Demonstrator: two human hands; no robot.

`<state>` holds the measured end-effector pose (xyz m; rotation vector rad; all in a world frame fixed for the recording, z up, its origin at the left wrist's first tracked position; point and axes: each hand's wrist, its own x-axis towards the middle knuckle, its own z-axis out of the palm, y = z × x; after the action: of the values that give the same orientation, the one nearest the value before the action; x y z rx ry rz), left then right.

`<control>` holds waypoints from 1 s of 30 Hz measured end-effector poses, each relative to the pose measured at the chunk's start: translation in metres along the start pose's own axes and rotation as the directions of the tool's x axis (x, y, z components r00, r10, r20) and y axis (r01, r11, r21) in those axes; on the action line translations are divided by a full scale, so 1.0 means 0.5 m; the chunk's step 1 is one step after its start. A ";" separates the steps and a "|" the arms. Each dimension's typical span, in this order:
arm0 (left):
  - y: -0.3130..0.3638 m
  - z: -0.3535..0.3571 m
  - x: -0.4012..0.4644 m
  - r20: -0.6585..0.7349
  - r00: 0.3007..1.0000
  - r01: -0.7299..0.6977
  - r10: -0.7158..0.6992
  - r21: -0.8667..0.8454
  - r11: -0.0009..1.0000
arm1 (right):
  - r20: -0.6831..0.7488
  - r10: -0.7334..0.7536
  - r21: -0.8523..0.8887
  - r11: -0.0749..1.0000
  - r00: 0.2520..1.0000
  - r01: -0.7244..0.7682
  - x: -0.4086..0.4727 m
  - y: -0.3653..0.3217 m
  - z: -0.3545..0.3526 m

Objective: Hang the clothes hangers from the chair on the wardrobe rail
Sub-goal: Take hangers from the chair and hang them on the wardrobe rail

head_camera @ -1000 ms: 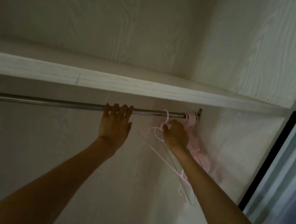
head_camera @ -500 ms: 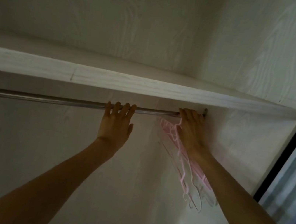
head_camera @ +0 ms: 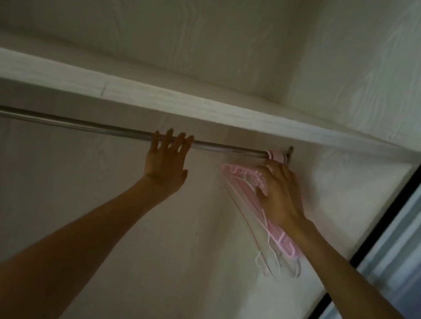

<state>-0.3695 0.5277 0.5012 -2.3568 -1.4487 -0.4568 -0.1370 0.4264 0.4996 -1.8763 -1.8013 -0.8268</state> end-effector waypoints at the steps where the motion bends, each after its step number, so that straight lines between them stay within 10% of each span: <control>1: 0.002 -0.012 -0.004 0.020 1.000 0.009 -0.008 -0.041 0.999 | 0.011 -0.030 0.035 0.999 0.999 0.030 -0.031 -0.013 -0.015; 7: 0.081 -0.043 -0.111 -0.076 0.997 -0.045 0.017 -0.385 0.922 | 0.139 0.028 0.162 0.986 0.990 -0.050 -0.249 -0.074 -0.096; 13: 0.196 0.015 -0.306 0.173 0.961 -0.088 0.217 -0.551 0.830 | 0.380 0.309 0.023 0.939 0.872 -0.343 -0.494 -0.106 -0.171; 24: 0.513 0.086 -0.686 0.433 0.608 -0.286 0.666 -0.663 0.692 | 0.569 0.706 -0.305 0.657 0.421 -0.690 -1.052 -0.096 -0.362; 30: 0.680 0.158 -0.803 0.619 0.378 -0.291 0.688 -0.626 0.724 | 0.598 0.783 -0.395 0.471 0.168 -0.789 -1.273 0.003 -0.364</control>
<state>-0.2290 0.1013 0.2161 -3.4489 -0.7423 0.7439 -0.1533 -0.1696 0.2122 -2.9096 -0.6908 0.4326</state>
